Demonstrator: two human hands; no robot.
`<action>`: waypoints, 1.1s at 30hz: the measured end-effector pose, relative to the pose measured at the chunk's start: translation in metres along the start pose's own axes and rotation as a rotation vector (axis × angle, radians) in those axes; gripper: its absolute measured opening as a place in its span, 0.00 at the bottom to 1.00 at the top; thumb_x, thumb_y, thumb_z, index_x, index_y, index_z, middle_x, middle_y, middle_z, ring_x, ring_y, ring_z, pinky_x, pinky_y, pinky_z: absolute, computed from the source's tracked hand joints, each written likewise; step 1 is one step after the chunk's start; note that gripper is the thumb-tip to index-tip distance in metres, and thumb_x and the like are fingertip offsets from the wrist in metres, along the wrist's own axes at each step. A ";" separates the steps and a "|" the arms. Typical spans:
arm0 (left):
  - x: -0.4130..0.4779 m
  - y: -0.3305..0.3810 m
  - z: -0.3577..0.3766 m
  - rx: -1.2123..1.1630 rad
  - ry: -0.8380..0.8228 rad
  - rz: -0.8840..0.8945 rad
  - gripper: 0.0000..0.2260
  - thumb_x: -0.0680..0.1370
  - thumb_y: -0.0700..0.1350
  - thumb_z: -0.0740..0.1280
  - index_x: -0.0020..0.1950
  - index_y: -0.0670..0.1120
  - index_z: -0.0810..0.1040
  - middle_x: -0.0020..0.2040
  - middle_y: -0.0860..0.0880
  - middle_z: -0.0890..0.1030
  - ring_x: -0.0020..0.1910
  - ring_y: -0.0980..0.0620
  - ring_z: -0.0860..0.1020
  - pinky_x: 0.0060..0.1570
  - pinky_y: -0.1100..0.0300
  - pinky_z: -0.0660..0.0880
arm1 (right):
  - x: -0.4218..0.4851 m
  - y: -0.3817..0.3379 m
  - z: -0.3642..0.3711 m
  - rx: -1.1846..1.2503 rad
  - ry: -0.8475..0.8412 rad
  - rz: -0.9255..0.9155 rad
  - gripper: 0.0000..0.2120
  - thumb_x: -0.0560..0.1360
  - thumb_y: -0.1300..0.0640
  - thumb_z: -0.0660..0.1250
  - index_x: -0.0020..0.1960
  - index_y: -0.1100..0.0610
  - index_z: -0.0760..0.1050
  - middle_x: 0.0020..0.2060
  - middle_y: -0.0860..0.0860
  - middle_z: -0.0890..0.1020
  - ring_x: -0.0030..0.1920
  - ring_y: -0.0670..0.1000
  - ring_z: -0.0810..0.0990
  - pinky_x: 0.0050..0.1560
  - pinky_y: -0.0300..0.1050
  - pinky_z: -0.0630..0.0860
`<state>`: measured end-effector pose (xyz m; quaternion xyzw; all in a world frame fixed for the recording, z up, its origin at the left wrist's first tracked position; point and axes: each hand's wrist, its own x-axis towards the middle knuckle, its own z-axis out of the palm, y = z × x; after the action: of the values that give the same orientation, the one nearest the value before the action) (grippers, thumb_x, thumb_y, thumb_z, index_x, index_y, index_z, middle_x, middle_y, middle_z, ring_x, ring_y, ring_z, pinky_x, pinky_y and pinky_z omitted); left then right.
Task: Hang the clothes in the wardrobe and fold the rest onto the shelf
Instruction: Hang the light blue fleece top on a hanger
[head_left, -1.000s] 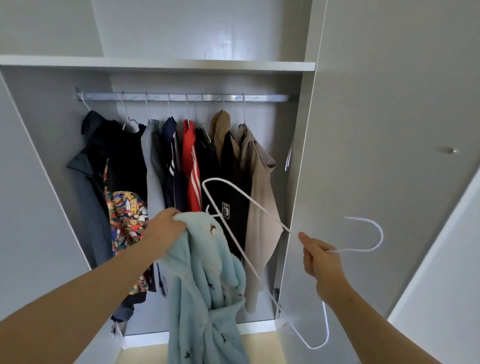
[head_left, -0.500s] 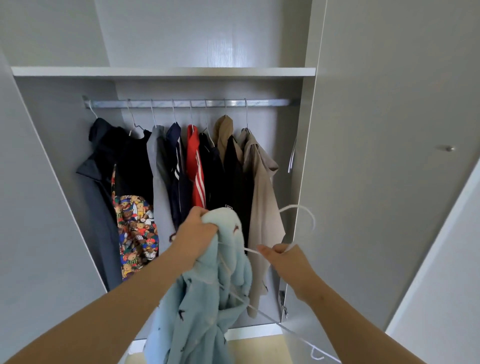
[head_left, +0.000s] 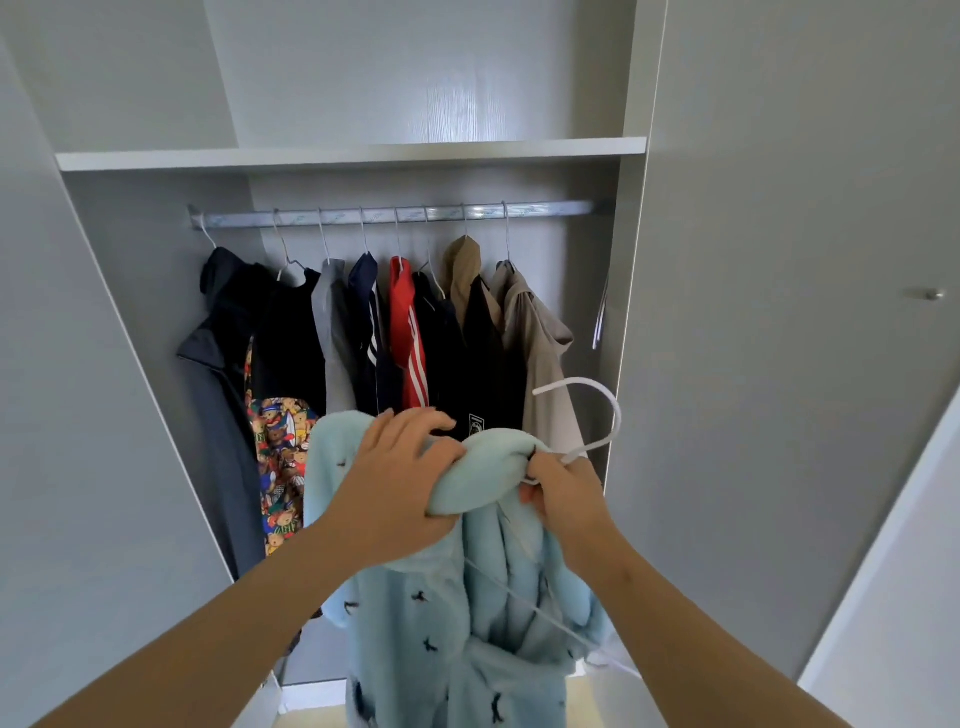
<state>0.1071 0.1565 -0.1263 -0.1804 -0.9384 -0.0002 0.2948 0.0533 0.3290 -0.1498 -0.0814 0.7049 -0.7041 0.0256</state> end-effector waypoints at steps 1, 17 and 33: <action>0.002 0.000 0.001 -0.039 -0.040 -0.014 0.19 0.62 0.50 0.77 0.48 0.43 0.78 0.48 0.47 0.79 0.48 0.45 0.78 0.56 0.49 0.71 | 0.000 -0.001 0.000 -0.013 -0.014 -0.020 0.25 0.72 0.66 0.58 0.18 0.52 0.68 0.20 0.47 0.69 0.26 0.47 0.65 0.30 0.39 0.64; 0.042 -0.004 -0.016 -0.364 0.301 -0.538 0.19 0.68 0.54 0.73 0.47 0.53 0.64 0.33 0.60 0.70 0.37 0.50 0.72 0.37 0.57 0.66 | -0.023 0.038 -0.023 -0.342 0.403 -0.164 0.20 0.76 0.55 0.60 0.27 0.52 0.59 0.26 0.46 0.64 0.30 0.47 0.64 0.31 0.40 0.61; 0.027 -0.015 -0.080 -0.646 0.375 -0.546 0.17 0.65 0.52 0.76 0.40 0.59 0.67 0.37 0.64 0.74 0.38 0.70 0.74 0.35 0.66 0.70 | -0.001 0.040 -0.008 0.277 -0.063 0.740 0.02 0.73 0.68 0.63 0.45 0.63 0.72 0.36 0.58 0.74 0.37 0.54 0.73 0.36 0.47 0.73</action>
<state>0.1260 0.1432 -0.0437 -0.0062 -0.8340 -0.4026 0.3773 0.0502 0.3371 -0.1896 0.1607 0.5837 -0.7331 0.3100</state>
